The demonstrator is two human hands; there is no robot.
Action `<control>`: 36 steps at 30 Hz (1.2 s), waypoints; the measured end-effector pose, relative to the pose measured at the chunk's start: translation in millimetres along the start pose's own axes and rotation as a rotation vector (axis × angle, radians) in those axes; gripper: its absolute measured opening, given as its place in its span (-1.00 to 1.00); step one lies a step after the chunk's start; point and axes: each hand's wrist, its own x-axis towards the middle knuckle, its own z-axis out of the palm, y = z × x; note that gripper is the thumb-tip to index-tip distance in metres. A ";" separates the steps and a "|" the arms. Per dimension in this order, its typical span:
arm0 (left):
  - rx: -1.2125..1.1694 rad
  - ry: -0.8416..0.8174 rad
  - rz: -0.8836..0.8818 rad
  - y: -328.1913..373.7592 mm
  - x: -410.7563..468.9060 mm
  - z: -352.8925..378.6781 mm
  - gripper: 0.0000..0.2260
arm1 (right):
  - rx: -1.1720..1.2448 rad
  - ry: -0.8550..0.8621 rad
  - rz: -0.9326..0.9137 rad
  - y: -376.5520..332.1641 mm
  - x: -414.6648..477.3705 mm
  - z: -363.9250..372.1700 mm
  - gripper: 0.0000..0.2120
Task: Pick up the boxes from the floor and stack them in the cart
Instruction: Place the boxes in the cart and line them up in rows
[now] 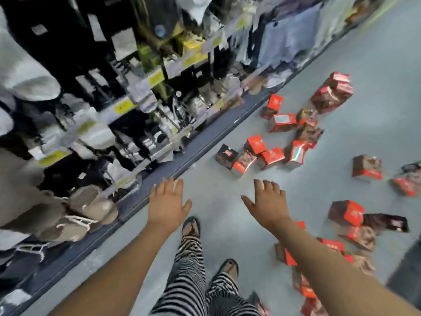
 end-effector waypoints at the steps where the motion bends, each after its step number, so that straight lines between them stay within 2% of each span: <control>1: 0.014 -0.011 0.022 7.2 19.8 9.1 -0.40 | 0.018 -0.007 0.034 9.9 15.1 8.7 -0.41; 7: 0.088 -0.053 0.135 38.5 142.7 75.8 -0.37 | 0.072 -0.048 0.202 50.7 117.3 71.1 -0.40; 12: 0.048 -0.054 0.252 54.4 239.3 142.5 -0.34 | 0.178 -0.073 0.359 64.5 202.9 124.4 -0.39; 15: 0.036 -0.027 0.329 60.7 294.6 193.8 -0.29 | 0.190 -0.059 0.362 69.9 260.6 167.5 -0.40; 21: 0.015 0.146 0.463 75.9 402.5 313.3 -0.14 | 0.257 0.081 0.288 78.9 384.3 282.9 -0.41; 25: -0.051 0.210 0.639 87.4 458.8 369.1 -0.13 | 0.188 0.220 0.339 86.5 444.8 336.5 -0.43; 29: 0.009 0.320 0.843 90.2 503.9 400.6 -0.14 | 0.149 0.284 0.378 99.1 484.5 361.8 -0.35; 32: 0.070 0.354 0.886 92.6 519.6 407.7 -0.12 | 0.140 0.303 0.387 99.1 502.2 367.2 -0.25; 36: 0.094 0.342 0.896 93.1 516.3 403.4 -0.15 | 0.314 0.281 0.386 96.1 498.7 365.2 -0.34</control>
